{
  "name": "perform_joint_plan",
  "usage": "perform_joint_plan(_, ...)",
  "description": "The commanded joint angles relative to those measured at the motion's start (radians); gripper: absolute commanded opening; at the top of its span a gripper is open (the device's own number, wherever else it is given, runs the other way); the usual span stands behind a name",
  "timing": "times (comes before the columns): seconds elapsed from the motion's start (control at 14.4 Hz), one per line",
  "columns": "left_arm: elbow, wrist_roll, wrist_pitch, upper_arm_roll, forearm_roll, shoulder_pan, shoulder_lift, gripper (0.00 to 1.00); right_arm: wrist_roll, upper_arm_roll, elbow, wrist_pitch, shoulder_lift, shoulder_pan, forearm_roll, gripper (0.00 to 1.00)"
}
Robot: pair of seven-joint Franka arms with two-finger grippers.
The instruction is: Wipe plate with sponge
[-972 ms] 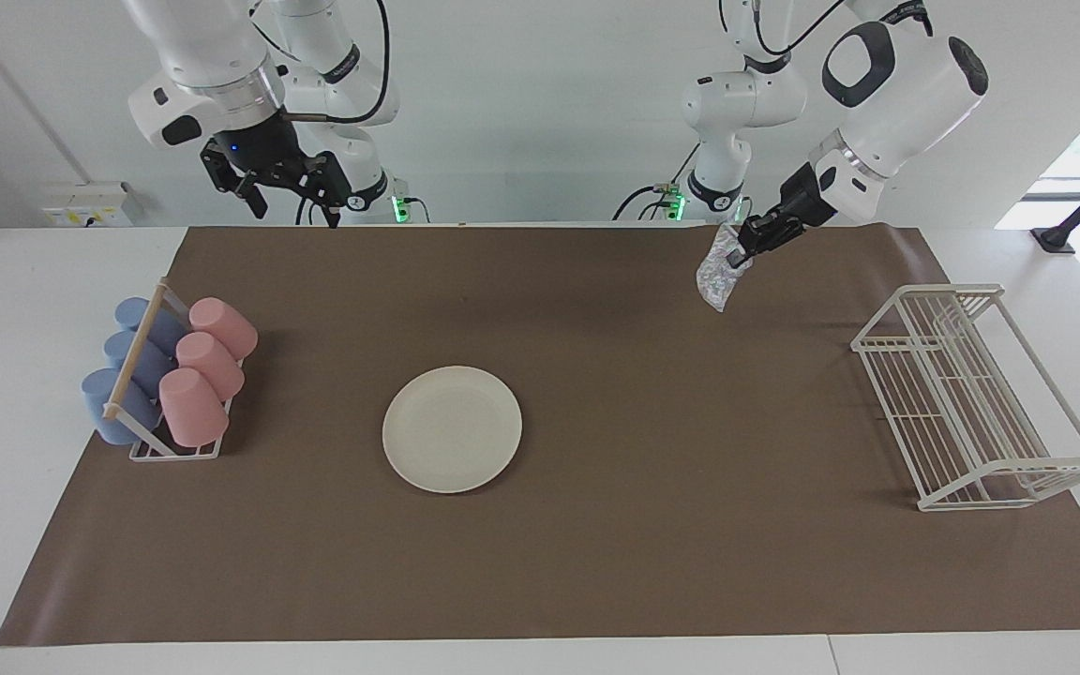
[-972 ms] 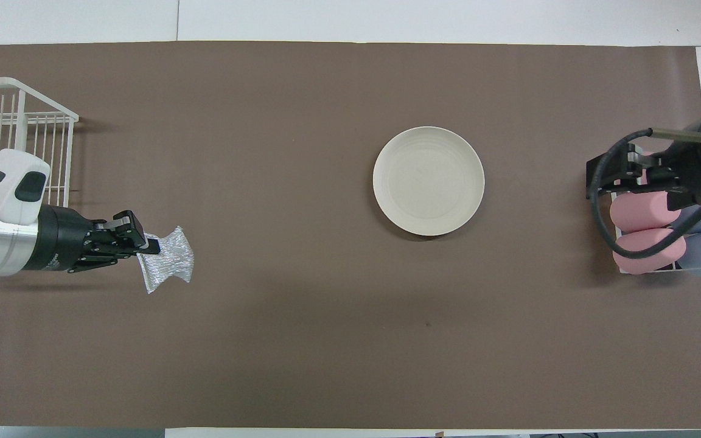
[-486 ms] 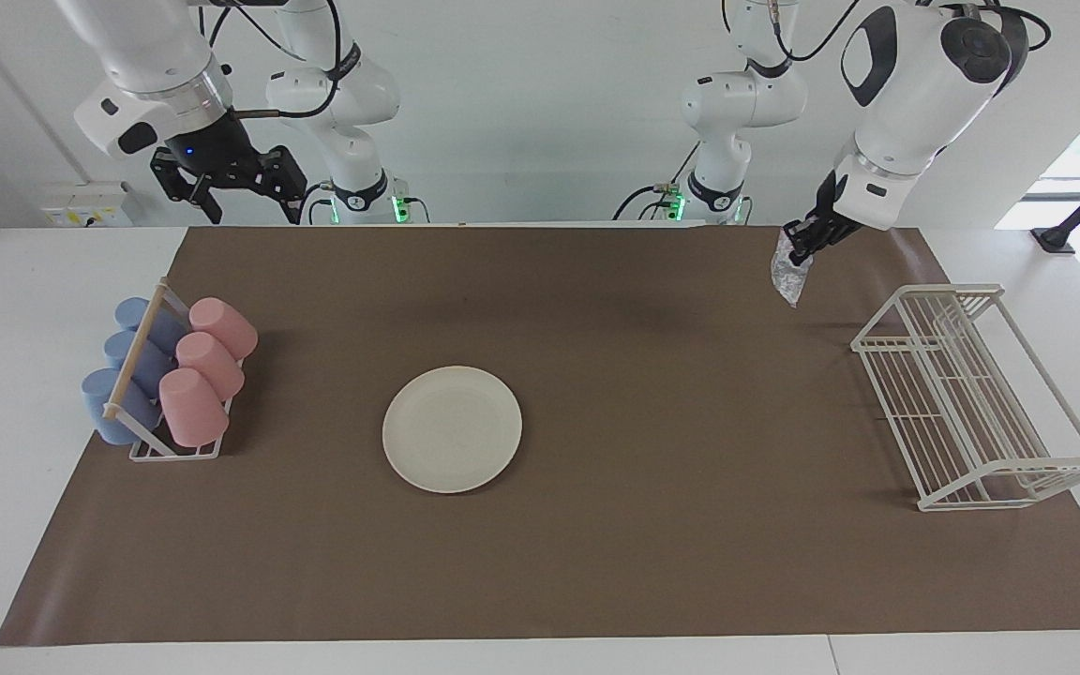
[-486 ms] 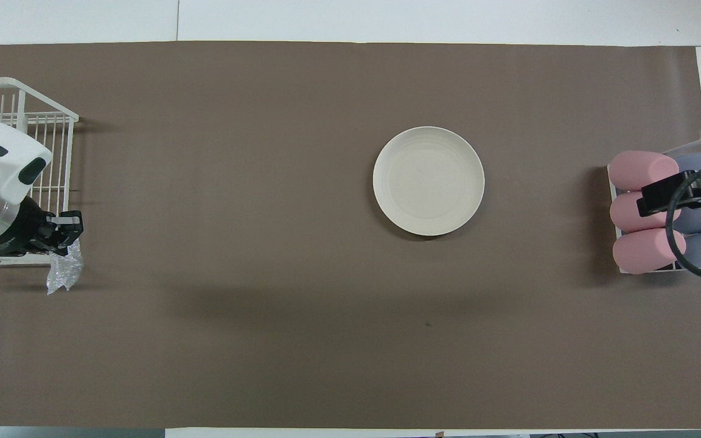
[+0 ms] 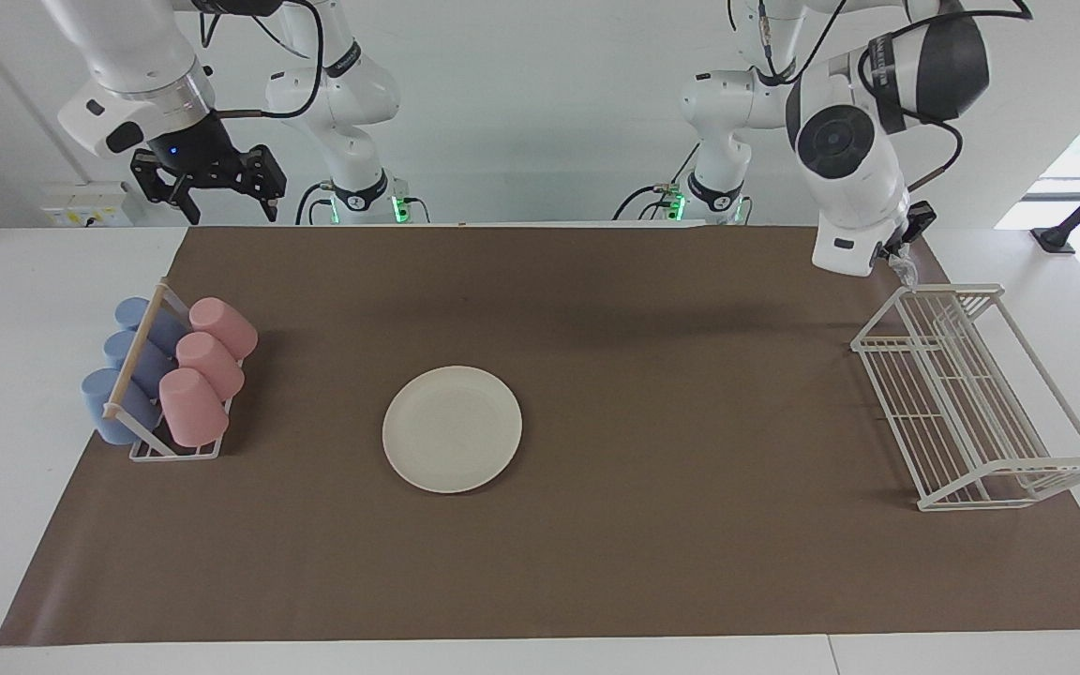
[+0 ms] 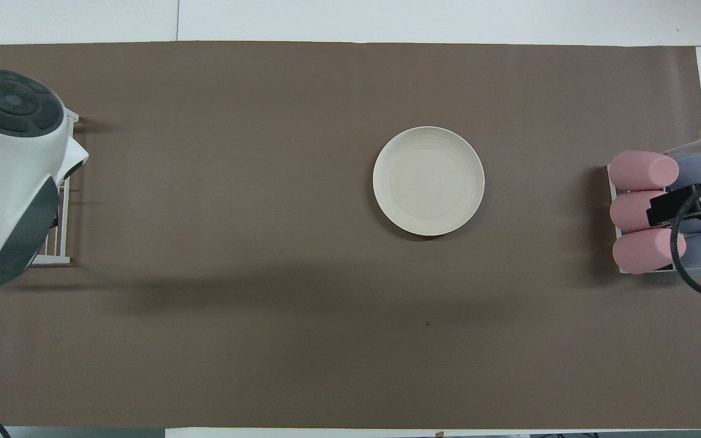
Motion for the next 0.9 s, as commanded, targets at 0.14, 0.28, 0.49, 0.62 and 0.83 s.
perform_joint_plan(0.14, 0.031, -0.095, -0.016, 0.007, 0.268, -0.005, 0.189, 0.00, -0.019, -0.038, -0.052, 0.082, -0.016, 0.008, -0.014, 1.00)
perform_joint_plan(0.28, 0.042, -0.220, -0.010, 0.008, 0.314, -0.006, 0.269, 0.00, -0.011, -0.047, -0.069, 0.087, -0.020, 0.002, -0.013, 1.00)
perform_joint_plan(0.49, 0.041, -0.226, 0.089, 0.014, 0.345, 0.006, 0.301, 0.00, -0.009, -0.055, -0.084, 0.079, -0.034, -0.006, -0.002, 1.00)
perform_joint_plan(0.62, 0.038, -0.228, 0.131, 0.014, 0.346, 0.024, 0.306, 0.00, -0.009, -0.053, -0.083, 0.076, -0.033, 0.000, -0.002, 1.00)
perform_joint_plan(0.83, 0.030, -0.231, 0.146, 0.013, 0.346, 0.025, 0.306, 0.00, -0.009, -0.051, -0.081, 0.078, -0.034, -0.003, -0.002, 1.00)
